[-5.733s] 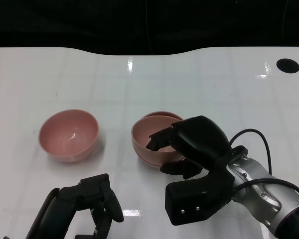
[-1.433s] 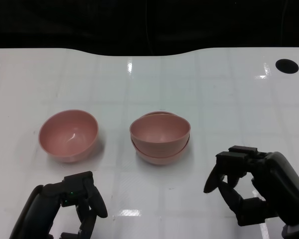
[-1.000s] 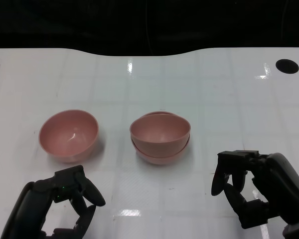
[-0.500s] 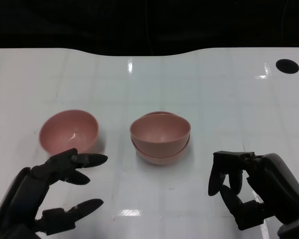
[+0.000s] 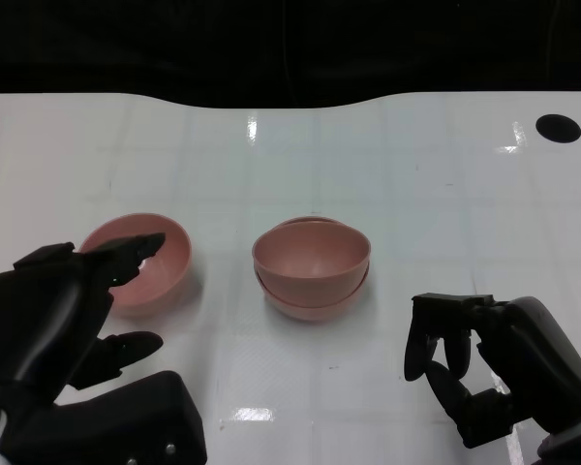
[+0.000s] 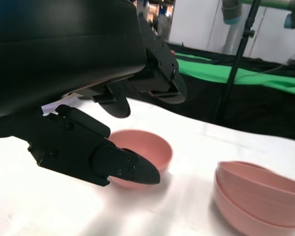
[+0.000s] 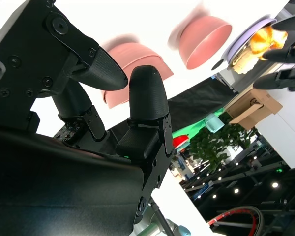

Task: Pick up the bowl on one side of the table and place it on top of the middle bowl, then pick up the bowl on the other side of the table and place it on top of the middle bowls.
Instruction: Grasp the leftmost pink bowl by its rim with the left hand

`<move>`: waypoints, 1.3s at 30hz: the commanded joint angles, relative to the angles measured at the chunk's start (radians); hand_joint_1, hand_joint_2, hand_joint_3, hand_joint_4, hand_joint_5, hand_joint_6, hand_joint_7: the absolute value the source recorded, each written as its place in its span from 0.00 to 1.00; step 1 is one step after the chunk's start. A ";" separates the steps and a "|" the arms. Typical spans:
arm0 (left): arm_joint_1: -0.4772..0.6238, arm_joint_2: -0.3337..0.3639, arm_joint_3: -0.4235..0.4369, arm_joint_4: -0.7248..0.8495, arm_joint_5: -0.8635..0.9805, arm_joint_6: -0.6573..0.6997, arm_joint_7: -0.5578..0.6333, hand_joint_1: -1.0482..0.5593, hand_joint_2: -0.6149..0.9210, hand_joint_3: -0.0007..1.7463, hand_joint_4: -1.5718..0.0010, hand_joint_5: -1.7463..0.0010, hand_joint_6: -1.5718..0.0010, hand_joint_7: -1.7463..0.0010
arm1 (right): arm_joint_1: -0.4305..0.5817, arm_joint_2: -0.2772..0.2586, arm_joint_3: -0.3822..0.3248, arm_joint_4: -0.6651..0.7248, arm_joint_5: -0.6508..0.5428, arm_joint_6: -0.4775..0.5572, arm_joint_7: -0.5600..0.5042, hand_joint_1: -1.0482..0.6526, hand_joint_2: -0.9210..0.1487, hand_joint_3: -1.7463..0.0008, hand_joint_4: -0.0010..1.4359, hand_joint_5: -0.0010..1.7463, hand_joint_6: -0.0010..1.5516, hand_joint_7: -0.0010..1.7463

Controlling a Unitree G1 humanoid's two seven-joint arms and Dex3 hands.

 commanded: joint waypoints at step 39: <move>-0.504 -0.042 -0.316 0.759 0.197 0.205 -0.057 0.40 1.00 0.04 0.49 0.49 0.47 0.95 | -0.016 -0.005 -0.002 0.002 -0.022 0.005 -0.012 0.57 0.82 0.00 0.68 1.00 0.55 0.89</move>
